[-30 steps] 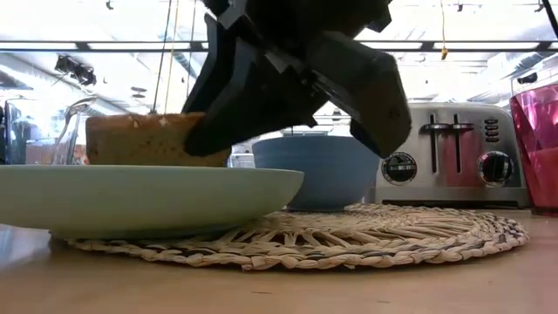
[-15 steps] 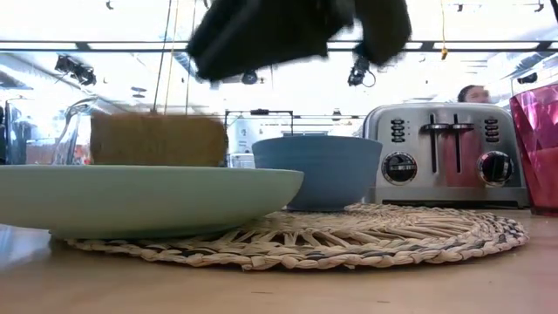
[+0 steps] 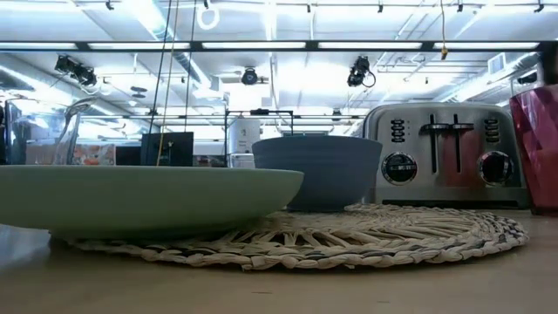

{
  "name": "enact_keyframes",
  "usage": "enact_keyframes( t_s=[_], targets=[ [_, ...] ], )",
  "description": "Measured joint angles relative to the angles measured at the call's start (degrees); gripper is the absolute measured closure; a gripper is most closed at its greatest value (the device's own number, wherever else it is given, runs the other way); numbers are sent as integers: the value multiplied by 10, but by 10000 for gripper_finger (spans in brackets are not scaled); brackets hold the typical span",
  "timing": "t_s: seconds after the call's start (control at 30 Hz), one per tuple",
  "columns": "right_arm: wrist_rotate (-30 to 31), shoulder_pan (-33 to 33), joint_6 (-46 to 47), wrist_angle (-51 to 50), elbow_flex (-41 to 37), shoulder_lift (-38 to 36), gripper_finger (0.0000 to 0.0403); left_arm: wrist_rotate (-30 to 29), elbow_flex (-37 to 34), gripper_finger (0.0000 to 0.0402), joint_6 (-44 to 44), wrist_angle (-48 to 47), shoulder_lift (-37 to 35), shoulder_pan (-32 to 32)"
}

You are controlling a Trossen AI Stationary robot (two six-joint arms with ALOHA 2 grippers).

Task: Arrange a breakfast setting
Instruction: Put the apple on the brown table mat to the left of the blue bowl

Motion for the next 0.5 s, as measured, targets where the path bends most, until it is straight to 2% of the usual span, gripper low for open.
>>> enact_keyframes(
  t_s=[0.17,0.3,0.5],
  targets=[
    [12,14,97,-24,0,-68,169,-51,0,264,-48,-23,42,60],
    [33,26,139,-37,0,-119,169,-53,0,258,-88,-54,97,146],
    [34,38,148,-40,0,-166,169,-24,0,199,-71,-44,208,229]
  ],
)
